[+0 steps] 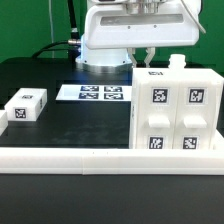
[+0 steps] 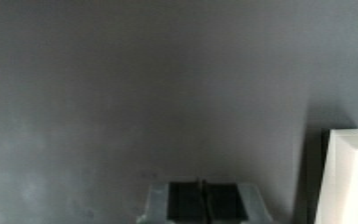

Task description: Assemble cabinet

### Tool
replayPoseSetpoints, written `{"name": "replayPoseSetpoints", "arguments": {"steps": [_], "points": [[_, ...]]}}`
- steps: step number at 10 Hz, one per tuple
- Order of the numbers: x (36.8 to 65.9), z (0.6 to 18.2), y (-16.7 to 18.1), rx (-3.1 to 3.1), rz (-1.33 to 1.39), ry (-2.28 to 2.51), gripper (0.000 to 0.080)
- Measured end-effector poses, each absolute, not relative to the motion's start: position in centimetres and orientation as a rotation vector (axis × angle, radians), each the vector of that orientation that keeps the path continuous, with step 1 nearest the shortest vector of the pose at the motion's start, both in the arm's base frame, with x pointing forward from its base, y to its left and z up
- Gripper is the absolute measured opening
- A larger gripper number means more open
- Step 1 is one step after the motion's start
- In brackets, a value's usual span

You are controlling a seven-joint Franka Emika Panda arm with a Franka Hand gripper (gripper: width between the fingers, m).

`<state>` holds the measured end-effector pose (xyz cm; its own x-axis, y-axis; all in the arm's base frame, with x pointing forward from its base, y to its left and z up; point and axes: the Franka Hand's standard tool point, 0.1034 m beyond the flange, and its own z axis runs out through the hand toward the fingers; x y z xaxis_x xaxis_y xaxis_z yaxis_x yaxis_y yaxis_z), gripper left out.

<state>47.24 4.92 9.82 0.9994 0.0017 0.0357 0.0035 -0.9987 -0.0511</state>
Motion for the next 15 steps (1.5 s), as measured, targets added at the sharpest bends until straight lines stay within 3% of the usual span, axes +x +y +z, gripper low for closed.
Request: {"name": "replayPoseSetpoints", "arguments": {"steps": [1,3,4,15], "points": [[46.9,9.5,4.9,-3.091,-0.043,-0.004,0.0002],[45.0,8.3,1.4,-3.104,-0.017,-0.017,0.0002],[45.6,8.6,2.2,-3.101,-0.034,-0.059,0.0002],[44.8,8.5,-8.3,-3.130,-0.035,-0.046,0.0002]]}}
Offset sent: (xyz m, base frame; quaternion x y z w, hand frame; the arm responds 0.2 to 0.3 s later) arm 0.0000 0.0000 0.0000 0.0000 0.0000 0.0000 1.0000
